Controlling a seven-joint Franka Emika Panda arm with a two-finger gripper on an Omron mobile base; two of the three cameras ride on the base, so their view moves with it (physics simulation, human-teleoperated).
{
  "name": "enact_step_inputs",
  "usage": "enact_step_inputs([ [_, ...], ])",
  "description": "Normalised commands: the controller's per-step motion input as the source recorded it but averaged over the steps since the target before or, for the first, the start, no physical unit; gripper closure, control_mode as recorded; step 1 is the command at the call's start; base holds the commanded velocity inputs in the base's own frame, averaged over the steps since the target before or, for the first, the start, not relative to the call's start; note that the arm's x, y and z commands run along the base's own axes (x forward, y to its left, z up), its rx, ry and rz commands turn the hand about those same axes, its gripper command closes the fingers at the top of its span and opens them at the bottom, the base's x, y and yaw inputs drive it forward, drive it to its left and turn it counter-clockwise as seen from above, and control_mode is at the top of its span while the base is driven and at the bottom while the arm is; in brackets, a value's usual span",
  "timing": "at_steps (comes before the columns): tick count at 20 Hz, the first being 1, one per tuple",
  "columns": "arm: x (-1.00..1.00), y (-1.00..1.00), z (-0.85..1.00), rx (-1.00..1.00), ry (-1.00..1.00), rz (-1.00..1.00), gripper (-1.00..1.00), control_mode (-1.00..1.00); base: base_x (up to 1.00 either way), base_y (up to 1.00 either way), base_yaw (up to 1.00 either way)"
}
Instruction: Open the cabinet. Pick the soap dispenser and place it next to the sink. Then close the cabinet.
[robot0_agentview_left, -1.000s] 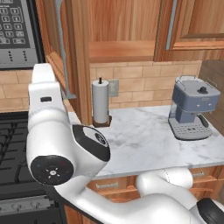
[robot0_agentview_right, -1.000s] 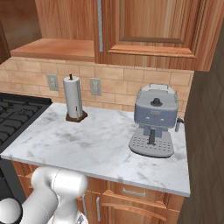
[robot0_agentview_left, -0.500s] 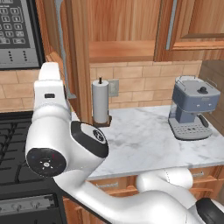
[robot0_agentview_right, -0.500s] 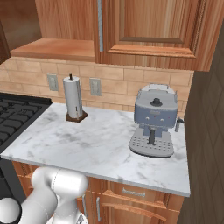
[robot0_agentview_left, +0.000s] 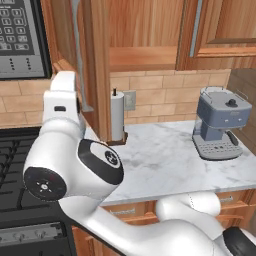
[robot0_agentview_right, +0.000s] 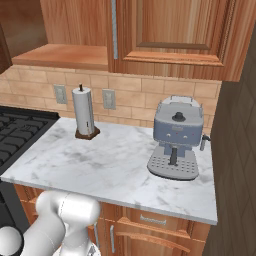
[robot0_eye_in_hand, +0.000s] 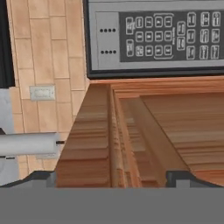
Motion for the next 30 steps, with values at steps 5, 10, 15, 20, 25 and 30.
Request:
enact_step_inputs([
  [5,0.00,-0.25,0.00,0.00,0.00,-0.13,-1.00,-1.00,0.00,0.00,0.00],
  [10,0.04,-0.33,0.06,0.00,0.04,-0.14,-1.00,-1.00,0.00,0.00,0.00],
  [15,0.06,-0.40,0.10,0.00,0.07,-0.11,-1.00,-1.00,0.00,0.00,0.00],
  [20,0.03,-0.40,0.20,0.02,0.11,-0.09,-1.00,-1.00,0.00,0.00,0.00],
  [25,0.00,-0.44,0.21,0.04,0.09,-0.03,-1.00,-1.00,0.00,0.00,0.00],
  [30,0.08,-0.45,0.10,0.03,0.10,-0.01,-1.00,-1.00,0.00,0.00,0.00],
])
